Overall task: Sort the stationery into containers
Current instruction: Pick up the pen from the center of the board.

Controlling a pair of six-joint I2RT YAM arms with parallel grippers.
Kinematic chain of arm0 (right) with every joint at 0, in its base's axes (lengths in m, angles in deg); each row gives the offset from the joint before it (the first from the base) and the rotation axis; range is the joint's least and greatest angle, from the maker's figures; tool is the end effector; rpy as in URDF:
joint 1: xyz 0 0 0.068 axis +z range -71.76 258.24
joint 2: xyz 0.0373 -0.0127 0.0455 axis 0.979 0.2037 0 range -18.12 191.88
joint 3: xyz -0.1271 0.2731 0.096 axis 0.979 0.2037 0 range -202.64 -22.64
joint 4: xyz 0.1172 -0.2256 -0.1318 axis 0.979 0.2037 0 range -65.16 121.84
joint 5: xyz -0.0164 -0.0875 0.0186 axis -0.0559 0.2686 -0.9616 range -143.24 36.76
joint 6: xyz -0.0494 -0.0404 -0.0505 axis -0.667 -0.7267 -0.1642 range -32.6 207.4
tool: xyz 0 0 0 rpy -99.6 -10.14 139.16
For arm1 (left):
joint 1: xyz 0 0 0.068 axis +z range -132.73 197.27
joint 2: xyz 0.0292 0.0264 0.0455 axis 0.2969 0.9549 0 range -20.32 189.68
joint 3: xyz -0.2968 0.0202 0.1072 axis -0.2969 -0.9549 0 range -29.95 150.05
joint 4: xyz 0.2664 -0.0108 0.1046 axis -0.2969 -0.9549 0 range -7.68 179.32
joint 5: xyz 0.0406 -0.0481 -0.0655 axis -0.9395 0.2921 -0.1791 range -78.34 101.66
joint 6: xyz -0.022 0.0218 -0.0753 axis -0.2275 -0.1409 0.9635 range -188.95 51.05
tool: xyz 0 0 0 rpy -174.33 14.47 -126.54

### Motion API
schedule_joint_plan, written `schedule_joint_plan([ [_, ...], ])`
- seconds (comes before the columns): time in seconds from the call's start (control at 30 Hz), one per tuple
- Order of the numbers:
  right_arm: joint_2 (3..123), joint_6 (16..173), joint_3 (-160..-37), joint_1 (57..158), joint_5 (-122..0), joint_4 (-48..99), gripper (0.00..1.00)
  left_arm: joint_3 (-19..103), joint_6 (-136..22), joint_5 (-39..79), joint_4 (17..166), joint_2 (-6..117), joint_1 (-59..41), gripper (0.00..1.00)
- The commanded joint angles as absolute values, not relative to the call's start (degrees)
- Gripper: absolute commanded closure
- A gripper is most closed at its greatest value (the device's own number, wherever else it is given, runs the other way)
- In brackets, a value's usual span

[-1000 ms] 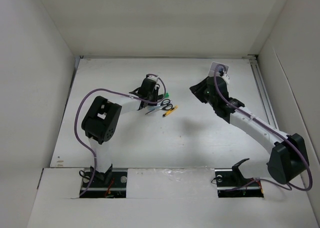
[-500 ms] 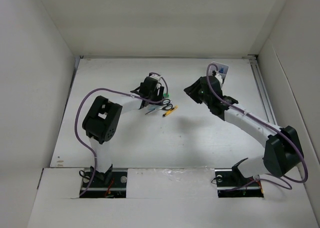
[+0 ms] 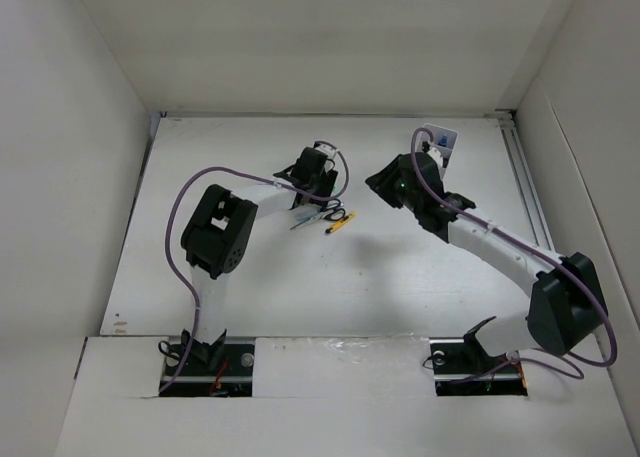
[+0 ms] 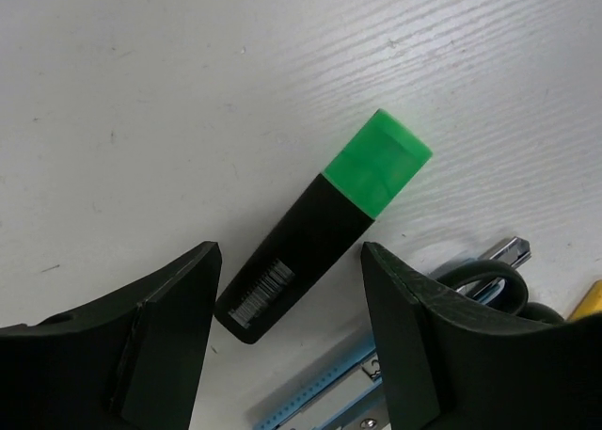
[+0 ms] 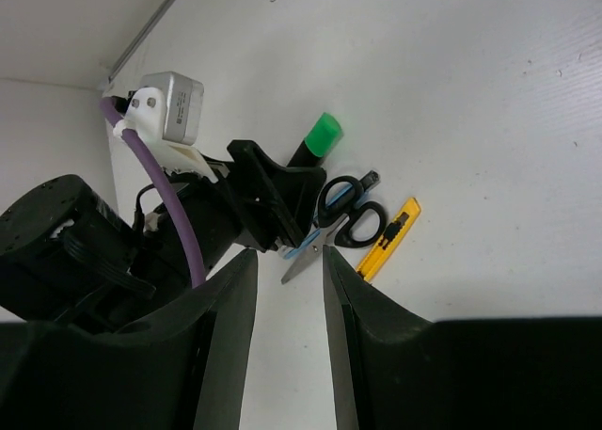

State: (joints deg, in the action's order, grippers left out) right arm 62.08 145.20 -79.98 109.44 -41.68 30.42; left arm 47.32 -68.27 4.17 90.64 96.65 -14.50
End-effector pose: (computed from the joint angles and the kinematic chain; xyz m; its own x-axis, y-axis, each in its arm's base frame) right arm 0.3212 0.1779 0.2992 -0.5190 0.6548 -0.5494 0.1546 0.7040 0.6931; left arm 0.4470 -0.2660 0.1719 -0.5329 0.3161 -0.7849 0.4288 0.9006 0.0716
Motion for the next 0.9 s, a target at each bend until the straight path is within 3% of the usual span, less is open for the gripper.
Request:
schedule_joint_plan([
  [0.0, 59.5, 144.3, -82.1, 109.9, -40.9, 29.0, 0.6, 48.8, -68.4, 5.2, 88.4, 96.2, -14.4, 0.43],
  [0.37, 60.0, 144.3, -82.1, 109.9, -40.9, 29.0, 0.59, 45.1, -64.0, 8.4, 87.9, 94.5, -14.4, 0.8],
  [0.6, 61.2, 144.3, -82.1, 108.8, -44.4, 29.0, 0.52, 40.4, -60.6, 7.0, 91.4, 87.7, -14.4, 0.88],
  [0.87, 62.3, 144.3, -82.1, 106.5, -53.7, 26.8, 0.52, 34.6, -56.1, 5.5, 95.7, 75.7, -14.4, 0.88],
])
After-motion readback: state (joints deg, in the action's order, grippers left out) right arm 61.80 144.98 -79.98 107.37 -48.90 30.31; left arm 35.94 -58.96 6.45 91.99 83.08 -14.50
